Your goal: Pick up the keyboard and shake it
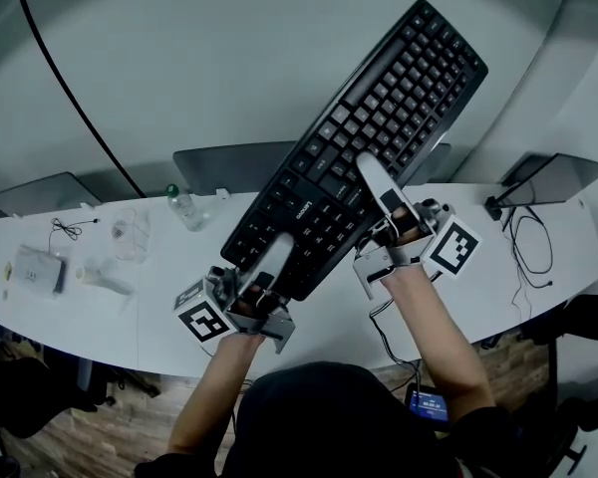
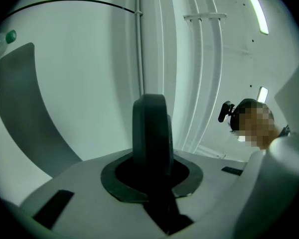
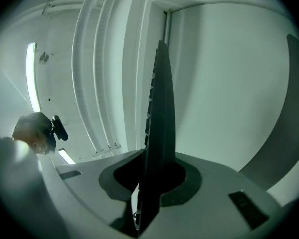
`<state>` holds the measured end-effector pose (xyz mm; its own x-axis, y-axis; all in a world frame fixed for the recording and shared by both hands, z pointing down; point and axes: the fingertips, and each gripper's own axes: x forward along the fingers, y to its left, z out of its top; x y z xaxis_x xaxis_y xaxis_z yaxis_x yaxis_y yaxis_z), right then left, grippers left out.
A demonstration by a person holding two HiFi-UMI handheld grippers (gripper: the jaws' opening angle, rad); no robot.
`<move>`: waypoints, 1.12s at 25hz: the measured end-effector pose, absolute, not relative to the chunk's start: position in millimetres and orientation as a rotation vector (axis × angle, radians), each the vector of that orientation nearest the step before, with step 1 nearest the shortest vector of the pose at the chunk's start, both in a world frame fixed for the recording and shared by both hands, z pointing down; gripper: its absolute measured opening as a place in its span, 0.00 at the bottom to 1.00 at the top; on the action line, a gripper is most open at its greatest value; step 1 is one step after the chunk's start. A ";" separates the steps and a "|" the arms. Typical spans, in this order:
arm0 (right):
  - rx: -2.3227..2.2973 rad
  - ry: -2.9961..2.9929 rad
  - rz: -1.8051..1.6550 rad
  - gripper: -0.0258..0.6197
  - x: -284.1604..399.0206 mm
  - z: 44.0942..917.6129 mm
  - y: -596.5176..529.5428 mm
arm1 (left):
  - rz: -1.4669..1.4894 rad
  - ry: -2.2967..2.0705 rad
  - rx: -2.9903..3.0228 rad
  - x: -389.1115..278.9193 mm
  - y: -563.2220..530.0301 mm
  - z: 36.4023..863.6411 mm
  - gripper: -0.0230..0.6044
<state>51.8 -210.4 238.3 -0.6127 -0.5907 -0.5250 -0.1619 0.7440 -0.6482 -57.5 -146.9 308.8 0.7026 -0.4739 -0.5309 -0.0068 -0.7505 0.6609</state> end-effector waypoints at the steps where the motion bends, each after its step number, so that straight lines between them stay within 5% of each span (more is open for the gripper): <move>1: -0.561 2.178 -0.717 0.17 52.1 238.1 -210.0 | -0.940 -0.366 2.268 -57.7 -146.7 308.4 0.18; 28: -0.488 2.208 -0.784 0.18 55.8 247.4 -204.5 | -1.005 -0.370 2.211 -65.1 -146.9 300.0 0.17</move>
